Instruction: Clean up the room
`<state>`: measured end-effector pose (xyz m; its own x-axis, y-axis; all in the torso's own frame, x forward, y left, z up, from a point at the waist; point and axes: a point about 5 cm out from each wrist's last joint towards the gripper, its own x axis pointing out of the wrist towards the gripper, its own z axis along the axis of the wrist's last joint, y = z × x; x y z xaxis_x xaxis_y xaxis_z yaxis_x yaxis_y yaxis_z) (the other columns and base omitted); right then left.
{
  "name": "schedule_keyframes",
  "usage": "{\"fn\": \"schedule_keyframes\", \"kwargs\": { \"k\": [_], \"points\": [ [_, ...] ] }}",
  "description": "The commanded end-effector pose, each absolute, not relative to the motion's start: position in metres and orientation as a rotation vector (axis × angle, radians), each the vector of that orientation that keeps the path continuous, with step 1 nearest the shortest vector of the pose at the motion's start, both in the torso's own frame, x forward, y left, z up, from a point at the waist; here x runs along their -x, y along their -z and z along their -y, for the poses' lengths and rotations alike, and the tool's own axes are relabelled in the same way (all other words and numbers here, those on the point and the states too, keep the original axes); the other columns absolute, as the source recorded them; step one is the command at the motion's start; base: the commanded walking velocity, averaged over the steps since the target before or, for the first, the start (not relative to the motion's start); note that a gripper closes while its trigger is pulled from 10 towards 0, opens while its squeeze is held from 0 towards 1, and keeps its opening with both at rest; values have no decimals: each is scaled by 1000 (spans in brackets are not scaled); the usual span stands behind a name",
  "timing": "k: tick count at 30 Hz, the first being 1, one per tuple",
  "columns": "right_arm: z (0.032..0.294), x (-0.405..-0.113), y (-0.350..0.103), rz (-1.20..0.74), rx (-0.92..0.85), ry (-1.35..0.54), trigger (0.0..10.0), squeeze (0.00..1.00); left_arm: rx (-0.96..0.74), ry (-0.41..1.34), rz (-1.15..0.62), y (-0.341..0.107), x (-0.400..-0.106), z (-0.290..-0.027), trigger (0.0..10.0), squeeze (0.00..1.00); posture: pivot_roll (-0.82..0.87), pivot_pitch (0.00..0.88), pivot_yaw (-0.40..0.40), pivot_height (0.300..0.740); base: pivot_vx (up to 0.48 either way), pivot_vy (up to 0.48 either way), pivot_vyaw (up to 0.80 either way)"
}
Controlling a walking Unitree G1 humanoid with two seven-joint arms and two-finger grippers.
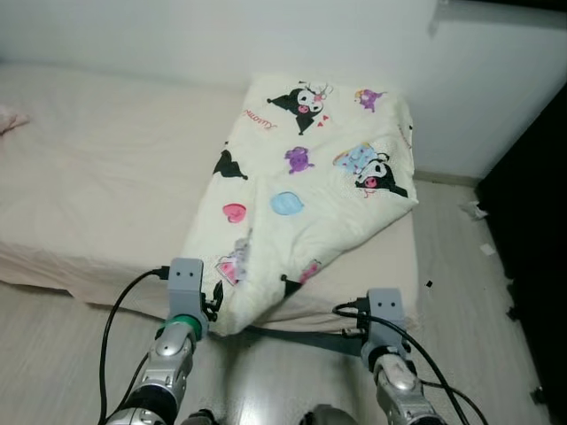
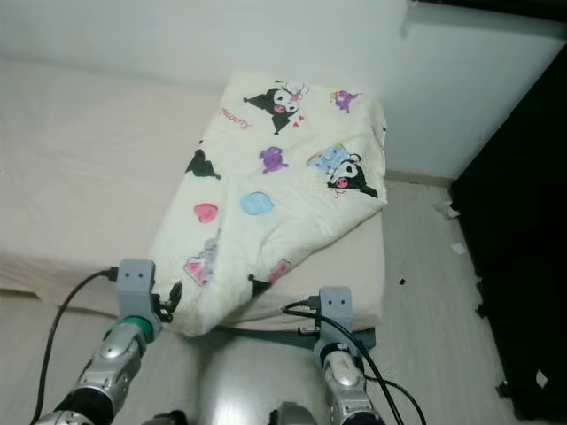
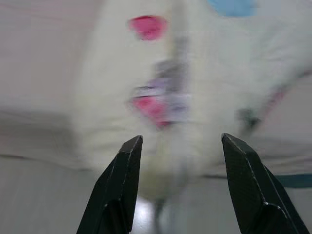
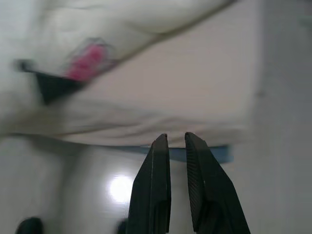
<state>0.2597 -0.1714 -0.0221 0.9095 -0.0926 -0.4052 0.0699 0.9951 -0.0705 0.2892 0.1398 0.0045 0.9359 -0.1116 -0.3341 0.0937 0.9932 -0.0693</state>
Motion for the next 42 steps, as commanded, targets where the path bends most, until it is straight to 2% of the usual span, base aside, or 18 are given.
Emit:
{"fn": "schedule_keyframes", "kwargs": {
  "k": [1, 8, 42],
  "points": [
    [169, -257, 25, -437, 42, 89, 10000, 0, 41, 99, -366, -1, -287, -145, 10000, 0, -12, 92, 20, 740, 0, -405, 0],
    [166, -258, 25, -436, 64, 56, 10000, 0, 35, 104, -367, -2, -287, -145, 10000, 0, -13, 101, 20, 740, 0, -407, 134],
    [163, -259, 24, -429, 63, 29, 10000, 0, 39, 101, -360, -4, -289, -145, 10000, 0, -11, 117, 19, 740, 0, -406, 795]
  ]
}}
